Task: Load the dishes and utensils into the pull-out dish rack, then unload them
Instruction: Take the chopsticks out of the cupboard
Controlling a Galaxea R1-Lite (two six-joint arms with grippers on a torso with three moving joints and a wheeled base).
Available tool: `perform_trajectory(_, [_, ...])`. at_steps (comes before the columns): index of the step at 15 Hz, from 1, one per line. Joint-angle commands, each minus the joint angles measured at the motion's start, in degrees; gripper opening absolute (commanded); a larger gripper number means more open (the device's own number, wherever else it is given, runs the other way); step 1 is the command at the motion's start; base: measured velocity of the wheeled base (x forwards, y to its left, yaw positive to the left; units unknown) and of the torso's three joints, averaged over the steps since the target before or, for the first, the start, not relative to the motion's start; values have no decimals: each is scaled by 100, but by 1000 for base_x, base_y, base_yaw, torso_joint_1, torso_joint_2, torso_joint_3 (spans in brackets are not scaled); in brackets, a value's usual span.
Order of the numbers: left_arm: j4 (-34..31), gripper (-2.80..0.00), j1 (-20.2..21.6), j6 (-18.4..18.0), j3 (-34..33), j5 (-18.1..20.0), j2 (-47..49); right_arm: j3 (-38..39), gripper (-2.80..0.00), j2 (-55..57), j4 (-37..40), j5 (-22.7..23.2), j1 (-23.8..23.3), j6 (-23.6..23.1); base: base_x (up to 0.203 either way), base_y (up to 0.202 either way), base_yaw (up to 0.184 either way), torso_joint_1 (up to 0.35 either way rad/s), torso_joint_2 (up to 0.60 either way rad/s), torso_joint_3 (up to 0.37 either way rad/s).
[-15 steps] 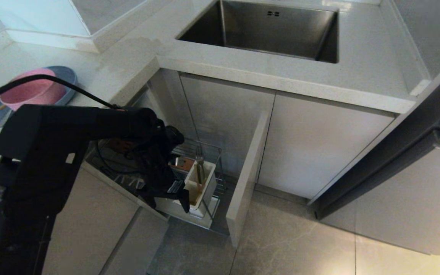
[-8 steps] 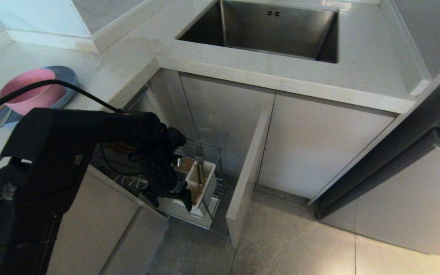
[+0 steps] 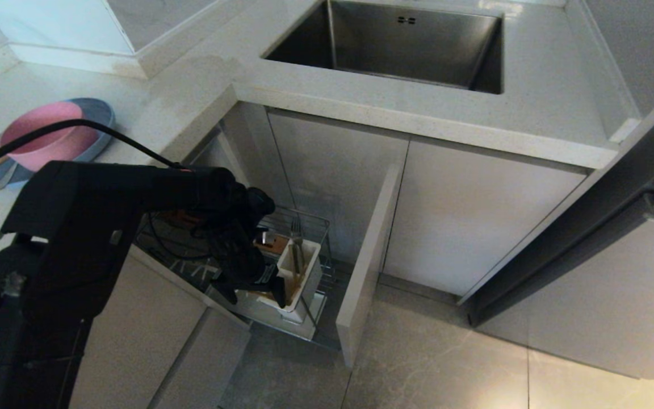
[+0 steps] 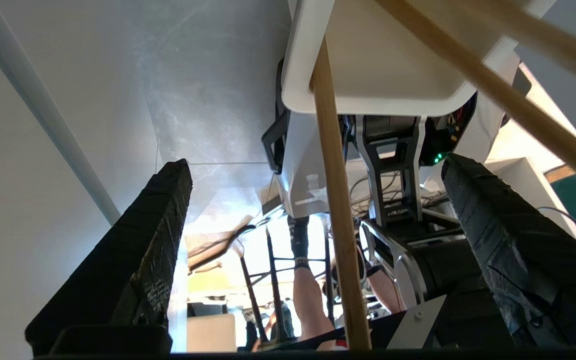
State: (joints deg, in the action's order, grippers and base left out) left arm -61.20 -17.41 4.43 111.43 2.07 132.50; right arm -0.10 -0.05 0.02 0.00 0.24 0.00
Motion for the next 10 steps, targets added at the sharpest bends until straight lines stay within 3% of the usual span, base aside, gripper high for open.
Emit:
perform_trajectory(1, [-14, 0, 1, 14, 1, -6, -5, 1, -280, 5, -2, 0, 2, 0, 0, 0, 0, 0, 0, 0])
perform_trajectory(2, [3, 0, 1, 41, 1, -14, -5, 1, -280, 5, -2, 0, 2, 0, 0, 0, 0, 0, 0, 0])
perform_trajectory(3, [44, -280, 1, 87, 1, -51, -5, 1, -280, 5, 6, 0, 2, 0, 0, 0, 0, 0, 0, 0])
perform_trajectory(5, [211, -280, -8, 302, 1, -277, 3, 1, -280, 5, -2, 0, 2, 0, 0, 0, 0, 0, 0, 0])
perform_trajectory(10, [231, -280, -8, 322, 10, -295, -5, 1, -280, 5, 3, 0, 2, 0, 0, 0, 0, 0, 0, 0])
